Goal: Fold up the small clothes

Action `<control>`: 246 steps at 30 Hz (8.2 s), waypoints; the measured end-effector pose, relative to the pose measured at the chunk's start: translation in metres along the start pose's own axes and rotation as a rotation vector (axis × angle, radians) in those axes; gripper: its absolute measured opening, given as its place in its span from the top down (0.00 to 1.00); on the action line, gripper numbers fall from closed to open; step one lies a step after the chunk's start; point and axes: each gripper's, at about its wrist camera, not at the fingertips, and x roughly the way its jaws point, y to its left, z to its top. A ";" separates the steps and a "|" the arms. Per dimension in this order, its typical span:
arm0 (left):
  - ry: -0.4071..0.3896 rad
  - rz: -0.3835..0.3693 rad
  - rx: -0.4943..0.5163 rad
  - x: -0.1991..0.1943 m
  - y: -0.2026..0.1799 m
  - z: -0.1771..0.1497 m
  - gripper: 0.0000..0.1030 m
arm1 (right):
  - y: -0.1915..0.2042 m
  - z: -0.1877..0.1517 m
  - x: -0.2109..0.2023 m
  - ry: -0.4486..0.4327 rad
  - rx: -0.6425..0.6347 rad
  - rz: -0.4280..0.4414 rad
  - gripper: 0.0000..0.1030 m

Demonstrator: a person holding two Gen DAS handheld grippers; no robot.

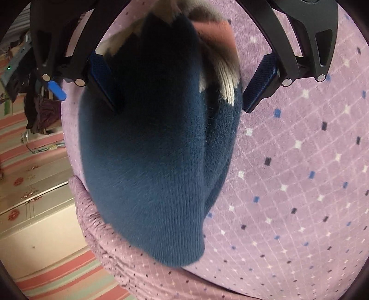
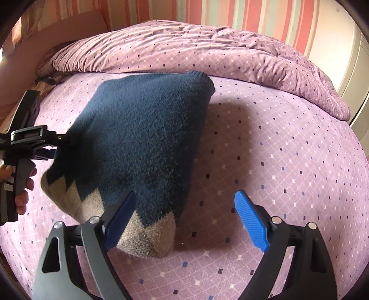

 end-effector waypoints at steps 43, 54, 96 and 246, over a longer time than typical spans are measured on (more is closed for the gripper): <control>0.109 -0.132 -0.035 0.063 -0.046 -0.004 0.03 | -0.029 -0.020 0.127 0.189 0.491 0.660 0.01; 0.031 -0.002 0.041 0.061 -0.095 -0.014 0.16 | 0.009 0.011 0.104 0.192 0.370 0.429 0.43; -0.054 0.032 0.269 0.101 -0.282 -0.091 0.54 | -0.182 -0.038 -0.039 -0.039 0.292 0.155 0.65; -0.405 0.562 0.217 -0.210 -0.178 -0.344 0.03 | -0.020 -0.237 -0.276 -0.269 0.220 -0.094 0.02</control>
